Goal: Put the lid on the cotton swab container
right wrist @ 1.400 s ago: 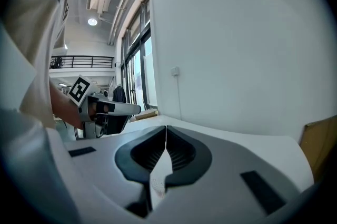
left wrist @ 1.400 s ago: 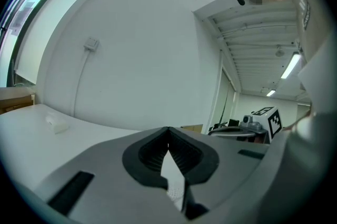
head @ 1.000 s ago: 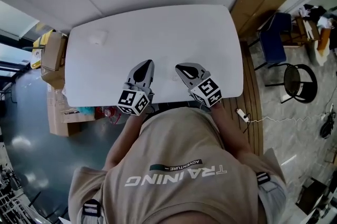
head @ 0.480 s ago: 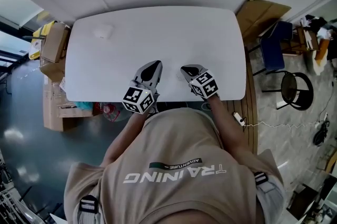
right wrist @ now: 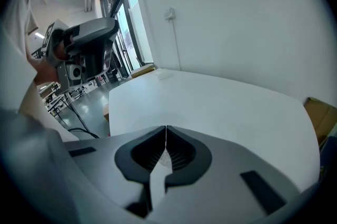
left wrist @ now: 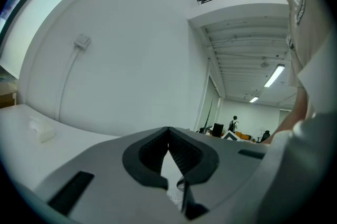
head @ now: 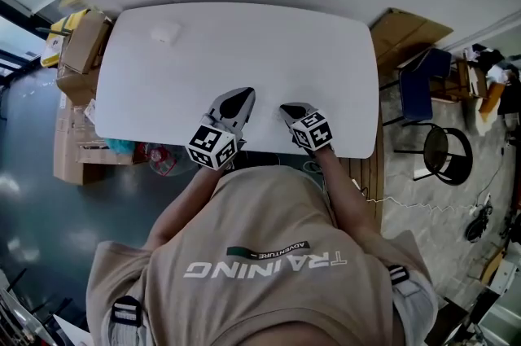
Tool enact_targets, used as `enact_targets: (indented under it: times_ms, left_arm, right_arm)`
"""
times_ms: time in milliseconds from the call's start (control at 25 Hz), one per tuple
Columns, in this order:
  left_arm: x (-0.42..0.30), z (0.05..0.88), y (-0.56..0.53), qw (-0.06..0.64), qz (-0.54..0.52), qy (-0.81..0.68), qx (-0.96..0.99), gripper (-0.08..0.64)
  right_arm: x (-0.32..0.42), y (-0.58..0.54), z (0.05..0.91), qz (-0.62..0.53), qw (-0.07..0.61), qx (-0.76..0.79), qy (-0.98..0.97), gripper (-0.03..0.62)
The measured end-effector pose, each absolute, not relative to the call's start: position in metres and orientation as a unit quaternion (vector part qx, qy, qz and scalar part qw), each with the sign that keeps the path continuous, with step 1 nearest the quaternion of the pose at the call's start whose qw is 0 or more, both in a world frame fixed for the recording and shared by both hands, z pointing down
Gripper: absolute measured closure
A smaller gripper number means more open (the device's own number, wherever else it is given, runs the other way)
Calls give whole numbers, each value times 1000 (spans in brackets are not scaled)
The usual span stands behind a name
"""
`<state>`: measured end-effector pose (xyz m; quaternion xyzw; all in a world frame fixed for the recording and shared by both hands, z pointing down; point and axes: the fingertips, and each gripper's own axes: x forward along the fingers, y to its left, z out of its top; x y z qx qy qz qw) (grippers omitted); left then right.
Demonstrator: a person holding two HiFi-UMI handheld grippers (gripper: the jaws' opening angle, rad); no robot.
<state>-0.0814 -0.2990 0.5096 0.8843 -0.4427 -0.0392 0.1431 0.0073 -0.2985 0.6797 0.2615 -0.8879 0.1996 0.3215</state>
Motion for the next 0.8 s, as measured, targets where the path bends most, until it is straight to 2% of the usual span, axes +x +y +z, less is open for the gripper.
enact_targets:
  times_ms: [240,480,800]
  left_arm:
    - [-82,512,-292,150,-46,-450,879,548]
    - [-88,512,-284,149,-46,-449,880,548]
    - [-87,514,-278,150,-40,-446,882,548]
  right_arm:
    - [13,-287,691,184,350,252,-883,574]
    - [8,-284,698,191,347,257,-882,573]
    - [7,-283,705,209,395,258,-857,574]
